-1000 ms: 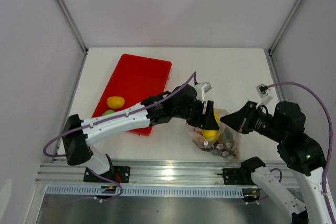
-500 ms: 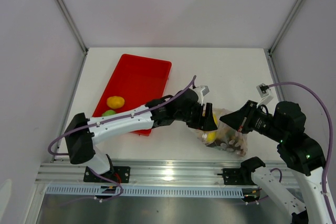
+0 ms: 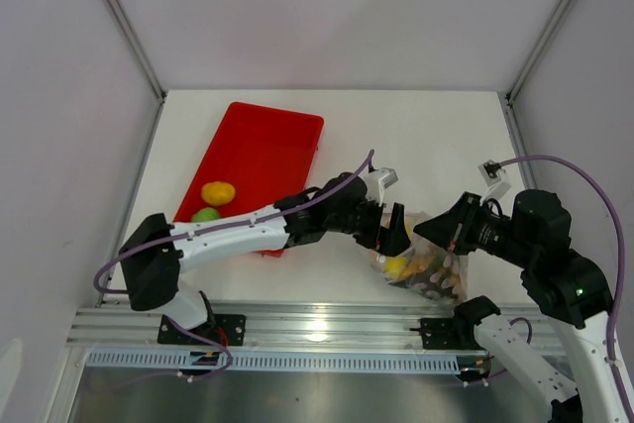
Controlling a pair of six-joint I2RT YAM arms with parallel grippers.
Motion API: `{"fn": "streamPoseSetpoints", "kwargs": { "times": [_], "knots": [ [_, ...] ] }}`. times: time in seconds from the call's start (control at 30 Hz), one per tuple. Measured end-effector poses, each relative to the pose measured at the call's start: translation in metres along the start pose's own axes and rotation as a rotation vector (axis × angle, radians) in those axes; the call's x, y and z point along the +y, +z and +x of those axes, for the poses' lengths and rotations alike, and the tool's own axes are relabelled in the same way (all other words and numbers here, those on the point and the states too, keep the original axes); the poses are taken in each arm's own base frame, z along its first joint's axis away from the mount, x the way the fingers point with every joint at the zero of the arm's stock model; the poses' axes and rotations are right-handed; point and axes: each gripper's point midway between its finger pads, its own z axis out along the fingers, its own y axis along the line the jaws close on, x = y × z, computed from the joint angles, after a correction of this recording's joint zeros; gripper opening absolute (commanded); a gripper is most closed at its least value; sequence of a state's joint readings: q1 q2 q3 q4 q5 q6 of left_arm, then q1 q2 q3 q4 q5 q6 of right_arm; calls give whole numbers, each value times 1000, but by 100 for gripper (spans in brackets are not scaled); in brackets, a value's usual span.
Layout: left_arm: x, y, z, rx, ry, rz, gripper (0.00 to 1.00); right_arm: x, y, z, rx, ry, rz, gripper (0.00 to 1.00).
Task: Place the food in the zip-top bag and seal the zipper
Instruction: Place the fake fruit in the zipper food storage bag.
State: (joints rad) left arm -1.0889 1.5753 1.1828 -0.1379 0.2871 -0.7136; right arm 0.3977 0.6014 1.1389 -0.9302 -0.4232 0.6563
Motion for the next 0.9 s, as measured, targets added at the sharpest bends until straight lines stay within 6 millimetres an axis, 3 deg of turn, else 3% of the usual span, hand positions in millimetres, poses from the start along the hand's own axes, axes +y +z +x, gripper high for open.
{"fn": "streamPoseSetpoints", "kwargs": {
  "times": [0.37, 0.5, 0.63, 0.77, 0.8, 0.83, 0.9],
  "knots": [
    [-33, -60, -10, -158, 166, 159, 99, 0, -1, 0, -3, -6, 2, 0],
    [-30, -61, -6, -137, 181, 143, 99, -1, -2, -1, -13, -11, 4, 0],
    [-22, -45, -1, -97, 138, 121, 97, -1, -3, -1, -15, -12, 5, 0],
    [-13, -19, 7, -50, 83, 109, 83, -3, -1, 1, -1, -3, 17, 0],
    [-13, -12, 9, -34, 81, 109, 76, -3, -1, 1, -1, -3, 17, 0],
    [-13, -6, 11, -22, 77, 108, 59, -3, -1, 1, -1, -4, 17, 0],
    [-12, 4, 17, 6, 89, 88, 48, -4, -1, 1, -3, -4, 17, 0]
  ]
}}
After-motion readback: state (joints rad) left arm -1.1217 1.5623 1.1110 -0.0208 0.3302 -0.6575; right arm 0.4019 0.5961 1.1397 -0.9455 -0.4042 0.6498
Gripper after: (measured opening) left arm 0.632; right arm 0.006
